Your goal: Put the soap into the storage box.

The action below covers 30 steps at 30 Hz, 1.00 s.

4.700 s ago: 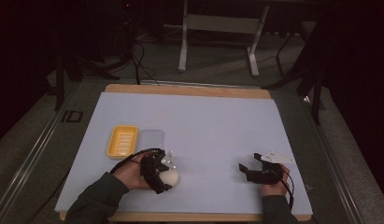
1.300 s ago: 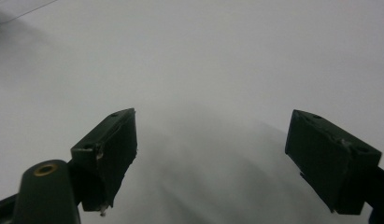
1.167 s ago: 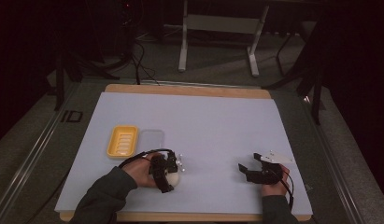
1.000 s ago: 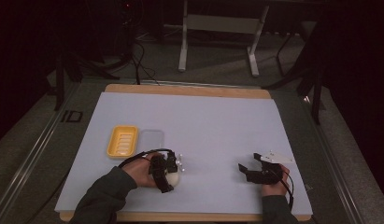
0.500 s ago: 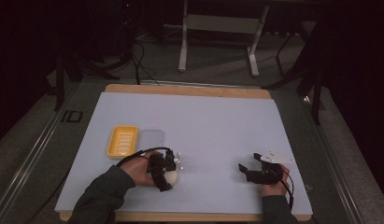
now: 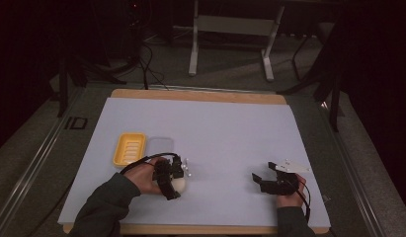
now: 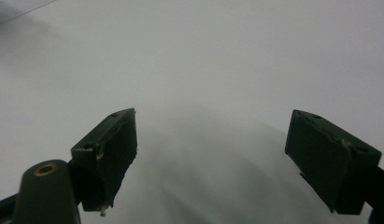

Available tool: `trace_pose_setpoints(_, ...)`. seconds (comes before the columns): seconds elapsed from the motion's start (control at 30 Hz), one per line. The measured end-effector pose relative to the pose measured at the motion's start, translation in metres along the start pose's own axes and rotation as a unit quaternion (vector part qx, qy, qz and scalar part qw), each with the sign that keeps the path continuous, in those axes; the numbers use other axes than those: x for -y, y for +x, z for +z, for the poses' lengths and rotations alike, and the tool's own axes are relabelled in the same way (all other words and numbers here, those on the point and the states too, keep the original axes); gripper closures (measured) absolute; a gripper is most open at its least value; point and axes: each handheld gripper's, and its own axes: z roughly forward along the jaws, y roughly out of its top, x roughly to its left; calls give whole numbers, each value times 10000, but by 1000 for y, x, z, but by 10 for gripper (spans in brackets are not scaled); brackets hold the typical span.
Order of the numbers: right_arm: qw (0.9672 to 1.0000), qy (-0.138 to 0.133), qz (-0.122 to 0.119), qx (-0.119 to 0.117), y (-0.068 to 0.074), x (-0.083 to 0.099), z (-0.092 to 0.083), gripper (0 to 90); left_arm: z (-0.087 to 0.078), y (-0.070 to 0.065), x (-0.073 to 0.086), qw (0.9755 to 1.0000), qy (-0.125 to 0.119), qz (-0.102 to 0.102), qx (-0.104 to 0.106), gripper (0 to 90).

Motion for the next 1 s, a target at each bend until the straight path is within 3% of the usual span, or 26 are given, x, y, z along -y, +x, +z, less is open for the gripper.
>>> trace_pose_setpoints(1.0,10000,3,-2,-3,0,0,0,168,-15,19,12,9995,-13,-306,99,250)
